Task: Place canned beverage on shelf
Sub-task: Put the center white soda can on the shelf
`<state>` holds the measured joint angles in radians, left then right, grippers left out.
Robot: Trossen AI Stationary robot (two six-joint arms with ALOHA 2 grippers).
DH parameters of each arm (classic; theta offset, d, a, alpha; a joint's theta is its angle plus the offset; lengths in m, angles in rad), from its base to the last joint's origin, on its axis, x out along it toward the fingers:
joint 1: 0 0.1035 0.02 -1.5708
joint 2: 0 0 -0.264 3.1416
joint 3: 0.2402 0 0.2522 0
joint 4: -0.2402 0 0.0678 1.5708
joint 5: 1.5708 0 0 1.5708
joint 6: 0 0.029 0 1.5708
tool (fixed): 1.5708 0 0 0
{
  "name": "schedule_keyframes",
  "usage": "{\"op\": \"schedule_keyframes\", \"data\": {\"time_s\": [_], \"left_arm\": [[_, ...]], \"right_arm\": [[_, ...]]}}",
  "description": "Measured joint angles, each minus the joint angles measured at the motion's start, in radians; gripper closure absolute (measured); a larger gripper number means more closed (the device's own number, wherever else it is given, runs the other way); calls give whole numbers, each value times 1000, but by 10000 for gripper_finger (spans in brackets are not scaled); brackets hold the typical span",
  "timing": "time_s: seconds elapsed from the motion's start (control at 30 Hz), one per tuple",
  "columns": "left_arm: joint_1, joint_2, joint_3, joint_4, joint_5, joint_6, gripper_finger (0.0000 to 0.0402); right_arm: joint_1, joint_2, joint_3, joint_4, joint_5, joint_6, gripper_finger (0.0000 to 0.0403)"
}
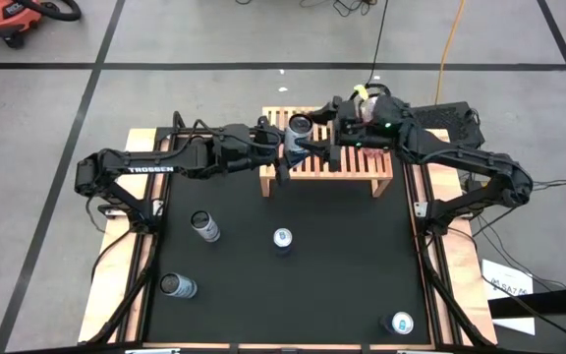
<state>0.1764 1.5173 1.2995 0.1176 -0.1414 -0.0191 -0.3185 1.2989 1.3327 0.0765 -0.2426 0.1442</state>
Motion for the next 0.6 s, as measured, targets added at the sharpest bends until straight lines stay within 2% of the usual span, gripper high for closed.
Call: {"op": "schedule_keyframes", "data": {"time_s": [0.27, 0.6], "left_arm": [[0, 0, 0, 2, 19, 1, 164], [0, 12, 1, -2, 20, -6, 160]], "right_arm": [[-3, 13, 0, -14, -23, -10, 78], [-23, 12, 0, -15, -32, -2, 151]]}}
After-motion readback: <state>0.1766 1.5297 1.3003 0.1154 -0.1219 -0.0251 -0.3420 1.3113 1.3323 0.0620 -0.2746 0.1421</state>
